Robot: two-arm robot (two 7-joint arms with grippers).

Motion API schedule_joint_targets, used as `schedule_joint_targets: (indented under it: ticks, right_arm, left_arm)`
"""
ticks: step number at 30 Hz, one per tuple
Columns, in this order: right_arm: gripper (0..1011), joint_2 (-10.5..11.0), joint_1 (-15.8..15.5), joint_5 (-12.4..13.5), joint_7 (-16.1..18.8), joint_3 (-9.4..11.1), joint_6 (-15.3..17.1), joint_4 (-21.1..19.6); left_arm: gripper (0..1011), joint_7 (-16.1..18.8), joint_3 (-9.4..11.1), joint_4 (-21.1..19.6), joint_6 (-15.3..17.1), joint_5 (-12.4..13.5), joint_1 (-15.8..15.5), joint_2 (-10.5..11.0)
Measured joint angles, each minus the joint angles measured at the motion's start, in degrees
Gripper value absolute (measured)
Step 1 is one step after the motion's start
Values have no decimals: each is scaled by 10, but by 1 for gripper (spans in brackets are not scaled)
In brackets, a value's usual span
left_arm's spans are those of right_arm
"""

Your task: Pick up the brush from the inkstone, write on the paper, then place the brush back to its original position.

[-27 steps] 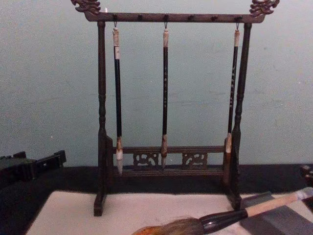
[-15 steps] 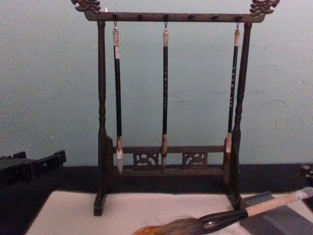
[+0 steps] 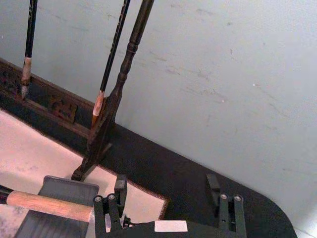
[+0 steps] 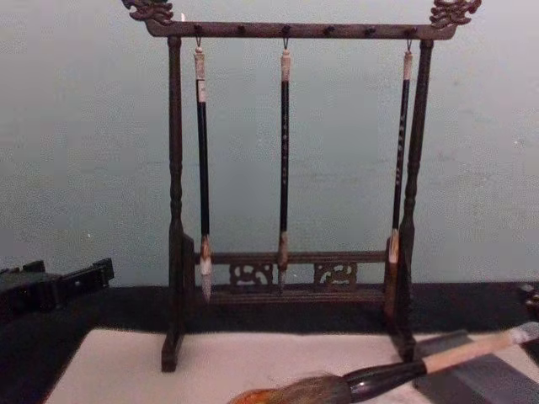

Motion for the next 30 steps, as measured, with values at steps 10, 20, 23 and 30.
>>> schedule_joint_targets:
  ticks: [10, 20, 23, 30]
  right_arm:
    - [1008, 0, 0, 0, 0, 0, 0, 0]
    - [1008, 0, 0, 0, 0, 0, 0, 0]
    - [1008, 0, 0, 0, 0, 0, 0, 0]
    - [1008, 0, 0, 0, 0, 0, 0, 0]
  left_arm:
    - [1002, 0, 0, 0, 0, 0, 0, 0]
    - [1002, 0, 0, 0, 0, 0, 0, 0]
    - [1002, 0, 0, 0, 0, 0, 0, 0]
    - [1000, 0, 0, 0, 0, 0, 0, 0]
